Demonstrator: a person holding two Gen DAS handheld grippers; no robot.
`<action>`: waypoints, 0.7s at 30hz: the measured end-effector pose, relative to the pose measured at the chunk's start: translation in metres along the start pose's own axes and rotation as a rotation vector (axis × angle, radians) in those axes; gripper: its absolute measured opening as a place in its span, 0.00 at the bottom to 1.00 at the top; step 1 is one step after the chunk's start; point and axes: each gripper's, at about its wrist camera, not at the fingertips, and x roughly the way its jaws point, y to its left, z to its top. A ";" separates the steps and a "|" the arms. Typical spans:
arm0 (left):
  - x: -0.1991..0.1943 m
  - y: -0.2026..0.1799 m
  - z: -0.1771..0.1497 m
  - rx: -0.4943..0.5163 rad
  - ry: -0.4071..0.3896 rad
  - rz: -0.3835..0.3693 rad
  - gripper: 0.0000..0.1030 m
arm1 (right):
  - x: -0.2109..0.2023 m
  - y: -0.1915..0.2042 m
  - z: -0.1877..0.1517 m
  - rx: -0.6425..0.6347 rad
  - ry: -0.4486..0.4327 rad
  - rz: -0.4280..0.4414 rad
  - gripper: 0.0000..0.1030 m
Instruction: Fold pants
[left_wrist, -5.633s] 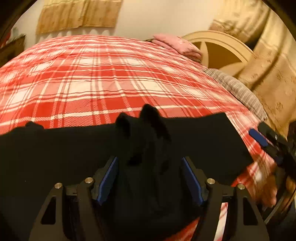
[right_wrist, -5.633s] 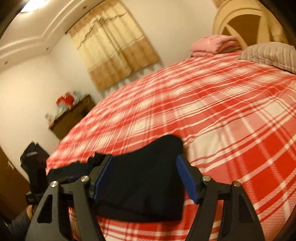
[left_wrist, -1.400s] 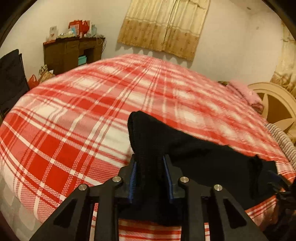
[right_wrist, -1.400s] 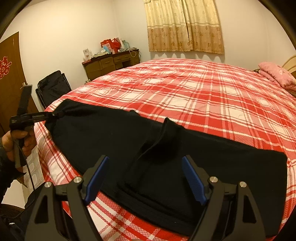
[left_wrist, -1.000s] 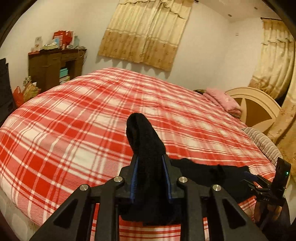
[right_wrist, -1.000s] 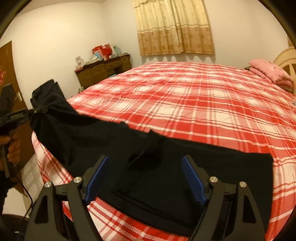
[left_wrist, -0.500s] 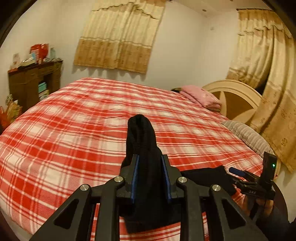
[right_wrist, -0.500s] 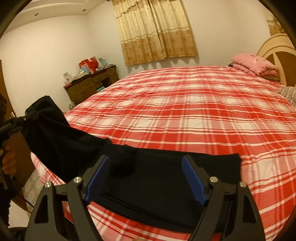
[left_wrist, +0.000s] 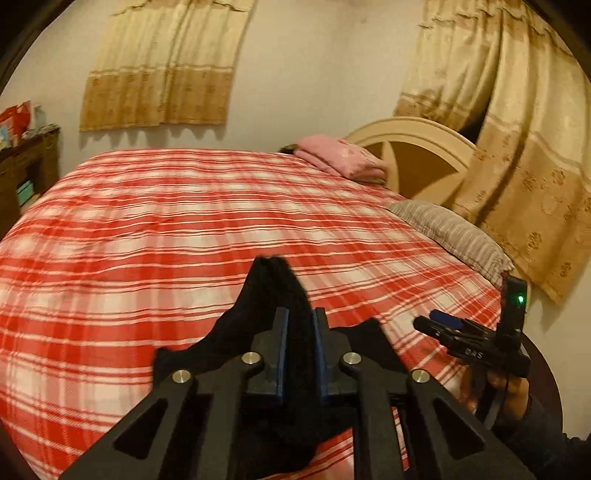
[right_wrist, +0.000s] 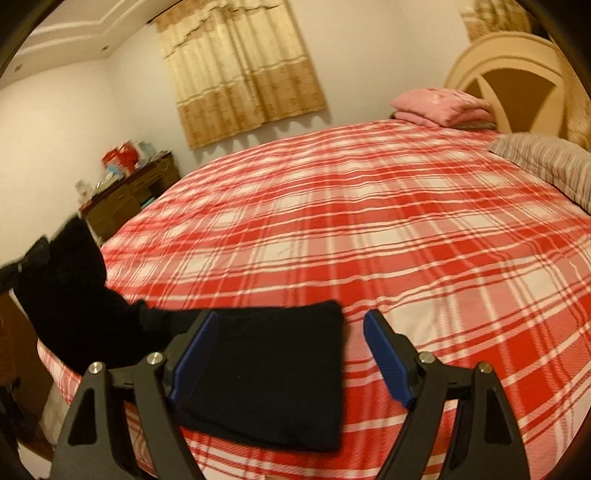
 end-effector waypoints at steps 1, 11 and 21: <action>0.006 -0.006 0.001 0.008 0.012 -0.013 0.01 | -0.002 -0.008 0.003 0.023 -0.007 -0.008 0.81; 0.036 -0.025 -0.017 0.075 0.030 -0.038 0.01 | 0.007 -0.025 -0.001 0.076 0.040 0.010 0.82; 0.019 0.088 -0.083 -0.031 0.060 0.305 0.01 | 0.045 0.024 -0.034 0.088 0.231 0.331 0.81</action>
